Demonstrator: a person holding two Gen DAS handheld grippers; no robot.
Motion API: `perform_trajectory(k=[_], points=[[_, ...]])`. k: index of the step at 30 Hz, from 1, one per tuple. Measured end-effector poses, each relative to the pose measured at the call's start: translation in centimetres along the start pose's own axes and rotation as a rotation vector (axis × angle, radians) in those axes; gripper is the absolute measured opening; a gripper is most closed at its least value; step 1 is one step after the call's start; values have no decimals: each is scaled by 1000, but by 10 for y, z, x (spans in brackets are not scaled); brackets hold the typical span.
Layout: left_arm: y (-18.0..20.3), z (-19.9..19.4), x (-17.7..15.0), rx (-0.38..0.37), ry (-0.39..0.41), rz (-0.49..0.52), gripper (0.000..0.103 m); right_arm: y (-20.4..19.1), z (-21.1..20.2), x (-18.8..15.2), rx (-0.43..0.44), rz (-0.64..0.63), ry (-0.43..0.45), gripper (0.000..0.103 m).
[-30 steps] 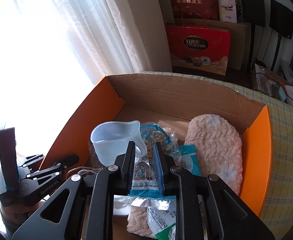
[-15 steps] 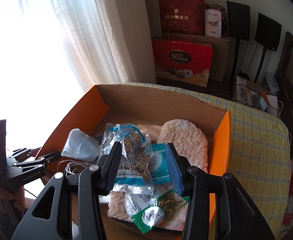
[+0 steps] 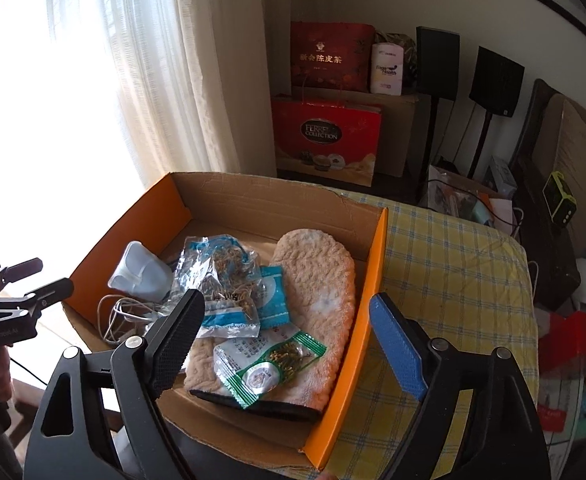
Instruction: Organize objects
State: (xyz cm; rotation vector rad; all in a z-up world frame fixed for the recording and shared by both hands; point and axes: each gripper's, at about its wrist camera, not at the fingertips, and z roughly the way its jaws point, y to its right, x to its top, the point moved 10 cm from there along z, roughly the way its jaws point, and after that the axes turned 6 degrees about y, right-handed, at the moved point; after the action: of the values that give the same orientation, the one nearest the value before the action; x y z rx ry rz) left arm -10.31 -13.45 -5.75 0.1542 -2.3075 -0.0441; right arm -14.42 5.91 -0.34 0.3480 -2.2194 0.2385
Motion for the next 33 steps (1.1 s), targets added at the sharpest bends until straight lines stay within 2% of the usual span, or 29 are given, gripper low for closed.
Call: perform_trajectory(k=[2,5,6,9,16,23,29,33], points=[[11,-4,2,-13,12,15,99,9,-7,-3,-14,25,6,91],[24,-17,6,-26,40,38,103,20,-19,-9,-37,45,28,102],[23,-31,7,-38,47,43,103,23,-23,-11,-47,47,36,103],[34,-42,7,-62,57,40,103,36,-32,-22,-92,60,35,102],[64,-46,-3,-88,49,73,103,63,-55,-46,-184,124,50,103],[84,-47,-15,-75,41,95,103,80,-78,-64,-247,176,67,103],[91,-53,-17,-26,74,106,103,86,-95,-74,-318,175,85,103],[99,-53,-23,-27,68,120,103,91,-104,-80,-342,199,97,103]])
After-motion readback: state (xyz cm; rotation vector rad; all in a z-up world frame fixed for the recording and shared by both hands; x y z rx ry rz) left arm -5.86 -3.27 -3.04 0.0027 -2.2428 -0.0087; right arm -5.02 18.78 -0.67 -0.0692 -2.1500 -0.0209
